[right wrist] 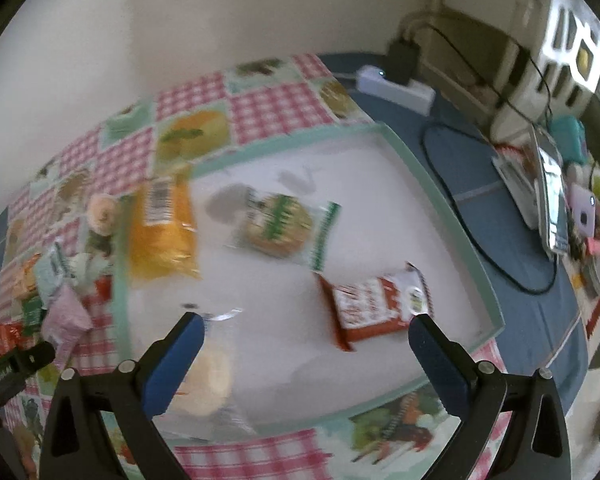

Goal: Organize snacks
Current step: 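Move both tools back over the snack pile beside the tray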

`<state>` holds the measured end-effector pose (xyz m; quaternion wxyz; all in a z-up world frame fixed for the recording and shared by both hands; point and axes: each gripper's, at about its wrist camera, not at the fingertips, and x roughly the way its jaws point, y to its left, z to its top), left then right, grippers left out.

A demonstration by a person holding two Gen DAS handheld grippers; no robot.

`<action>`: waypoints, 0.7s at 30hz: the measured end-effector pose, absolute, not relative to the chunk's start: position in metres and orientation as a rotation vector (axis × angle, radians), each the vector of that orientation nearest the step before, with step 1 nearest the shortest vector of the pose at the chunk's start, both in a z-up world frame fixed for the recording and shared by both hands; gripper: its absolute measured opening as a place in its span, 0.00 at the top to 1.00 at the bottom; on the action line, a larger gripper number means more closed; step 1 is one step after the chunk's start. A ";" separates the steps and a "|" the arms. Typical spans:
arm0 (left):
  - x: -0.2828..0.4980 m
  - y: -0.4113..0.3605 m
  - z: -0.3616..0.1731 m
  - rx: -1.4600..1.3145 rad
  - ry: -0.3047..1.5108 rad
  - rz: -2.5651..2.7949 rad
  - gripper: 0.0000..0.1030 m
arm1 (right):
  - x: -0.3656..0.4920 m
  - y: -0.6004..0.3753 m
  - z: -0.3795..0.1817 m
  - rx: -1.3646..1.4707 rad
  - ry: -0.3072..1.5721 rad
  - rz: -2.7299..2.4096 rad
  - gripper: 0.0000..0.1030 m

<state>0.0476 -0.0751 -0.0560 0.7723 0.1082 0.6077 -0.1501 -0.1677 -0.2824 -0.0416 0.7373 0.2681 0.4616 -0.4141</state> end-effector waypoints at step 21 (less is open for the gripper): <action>0.129 0.051 -0.058 -0.025 1.330 -0.074 0.04 | -0.036 -0.166 -0.041 0.413 0.988 -0.631 0.00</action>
